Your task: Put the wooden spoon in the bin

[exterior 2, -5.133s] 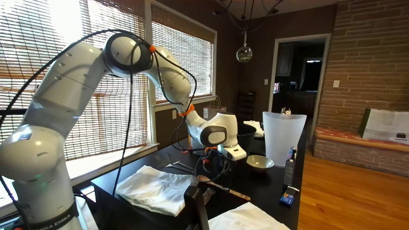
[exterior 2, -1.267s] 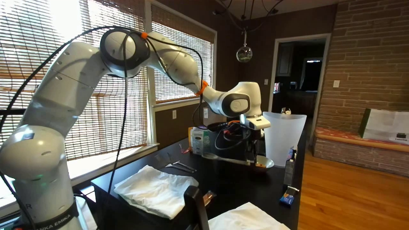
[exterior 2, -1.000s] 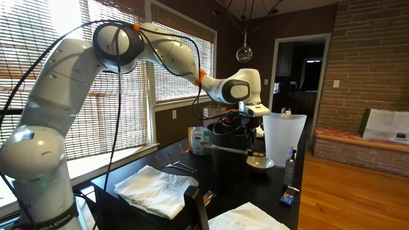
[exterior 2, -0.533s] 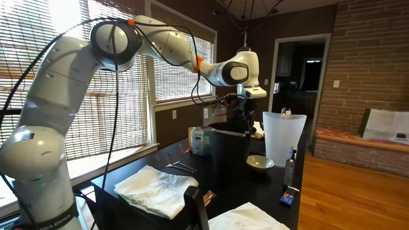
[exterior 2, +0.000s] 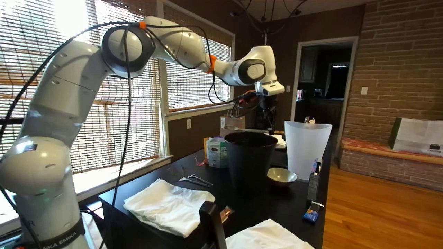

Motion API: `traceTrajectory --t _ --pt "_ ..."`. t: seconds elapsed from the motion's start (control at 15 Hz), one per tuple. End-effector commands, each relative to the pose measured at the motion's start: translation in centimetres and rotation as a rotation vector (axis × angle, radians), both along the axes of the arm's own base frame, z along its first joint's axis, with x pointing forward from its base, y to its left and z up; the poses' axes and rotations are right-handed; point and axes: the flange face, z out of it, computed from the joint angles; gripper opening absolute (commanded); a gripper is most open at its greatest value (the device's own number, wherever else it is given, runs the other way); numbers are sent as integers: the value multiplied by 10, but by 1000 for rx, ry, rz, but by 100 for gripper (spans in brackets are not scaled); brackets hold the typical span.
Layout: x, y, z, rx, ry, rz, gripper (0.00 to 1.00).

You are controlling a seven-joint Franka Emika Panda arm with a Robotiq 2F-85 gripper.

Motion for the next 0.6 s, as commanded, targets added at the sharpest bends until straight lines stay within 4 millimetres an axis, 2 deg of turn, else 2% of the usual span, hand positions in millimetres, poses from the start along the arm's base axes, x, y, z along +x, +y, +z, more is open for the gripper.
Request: traceTrajectory --t 0.0,0.53 --pt "24 12 2 -70 -102 -5 7" --pt "64 61 -33 -328 -262 157 7"
